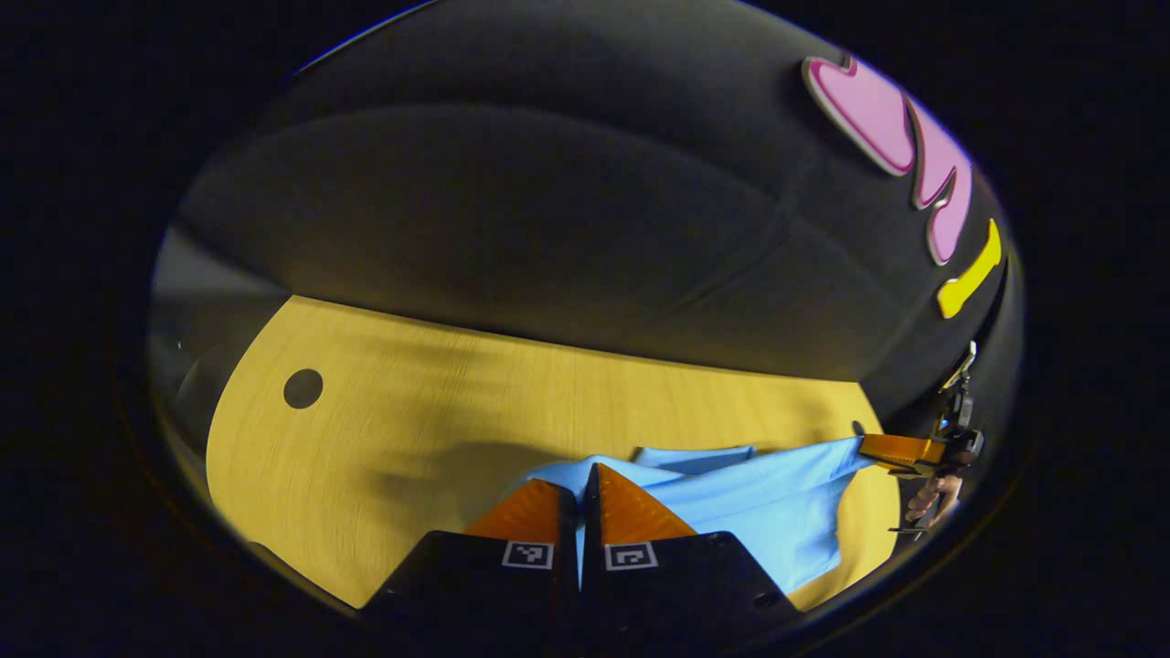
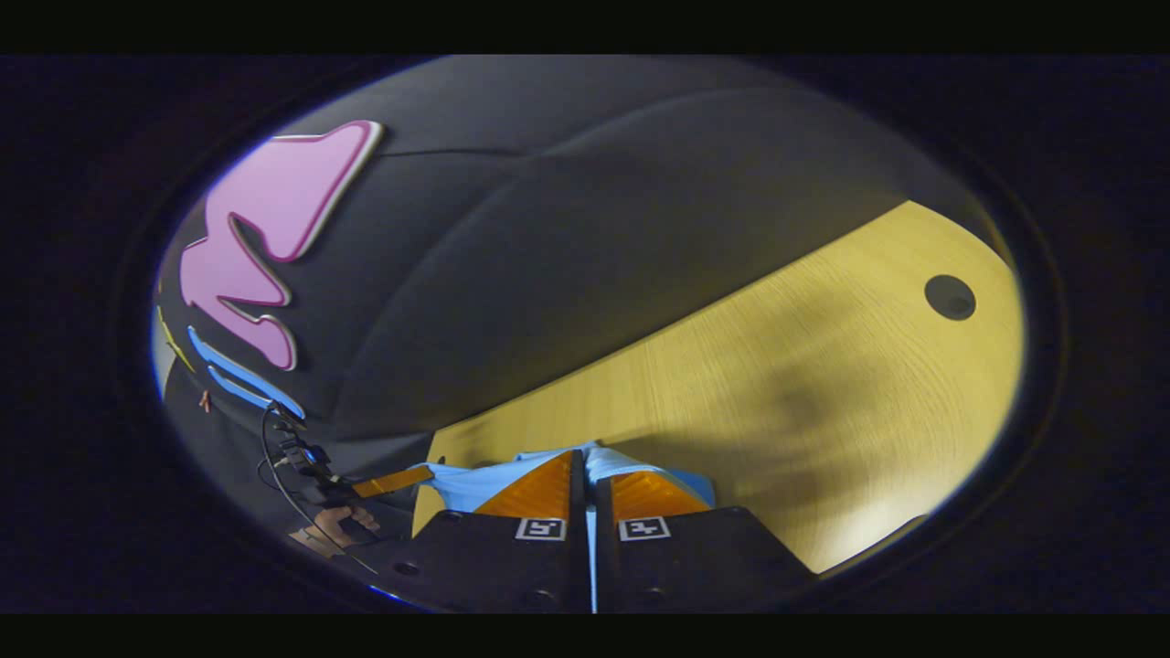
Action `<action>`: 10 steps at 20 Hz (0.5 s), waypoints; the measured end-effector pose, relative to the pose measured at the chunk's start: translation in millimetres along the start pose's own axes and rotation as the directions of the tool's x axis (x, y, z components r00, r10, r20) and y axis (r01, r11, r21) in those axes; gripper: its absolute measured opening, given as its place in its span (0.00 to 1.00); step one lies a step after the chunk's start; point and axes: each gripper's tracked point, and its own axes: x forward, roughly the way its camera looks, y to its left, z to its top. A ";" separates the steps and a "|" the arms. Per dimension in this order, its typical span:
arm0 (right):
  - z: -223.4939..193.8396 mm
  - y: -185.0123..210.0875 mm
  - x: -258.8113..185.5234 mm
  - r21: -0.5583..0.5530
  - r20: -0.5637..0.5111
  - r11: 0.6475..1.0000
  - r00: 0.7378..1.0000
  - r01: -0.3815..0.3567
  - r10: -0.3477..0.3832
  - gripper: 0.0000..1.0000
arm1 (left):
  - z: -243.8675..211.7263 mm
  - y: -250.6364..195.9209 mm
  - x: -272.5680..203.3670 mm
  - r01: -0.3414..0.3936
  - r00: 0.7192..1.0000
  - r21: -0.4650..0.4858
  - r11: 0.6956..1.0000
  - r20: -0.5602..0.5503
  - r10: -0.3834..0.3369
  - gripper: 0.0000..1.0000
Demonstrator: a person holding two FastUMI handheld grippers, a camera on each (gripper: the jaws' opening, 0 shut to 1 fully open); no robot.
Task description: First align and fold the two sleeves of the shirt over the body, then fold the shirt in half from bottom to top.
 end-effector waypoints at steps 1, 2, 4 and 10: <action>-4.5 -5.7 9.1 0.008 -0.008 1.000 1.000 0.012 -0.012 0.06 | -12.1 2.4 11.0 -0.015 0.999 -0.007 1.000 -0.036 0.014 0.07; -8.6 -9.7 15.7 0.013 -0.016 1.000 1.000 0.016 -0.016 0.12 | -22.7 2.6 20.4 -0.031 0.997 -0.019 0.999 -0.069 0.029 0.10; -13.0 -16.6 20.0 0.013 -0.020 0.999 0.999 0.030 -0.030 0.00 | -29.8 1.9 22.0 -0.056 0.995 -0.030 0.998 -0.090 0.053 0.31; -20.3 -30.3 -1.7 -0.132 -0.036 0.987 0.995 0.092 -0.097 0.89 | -8.7 -2.4 -6.2 -0.103 0.995 0.045 0.994 -0.001 0.104 0.94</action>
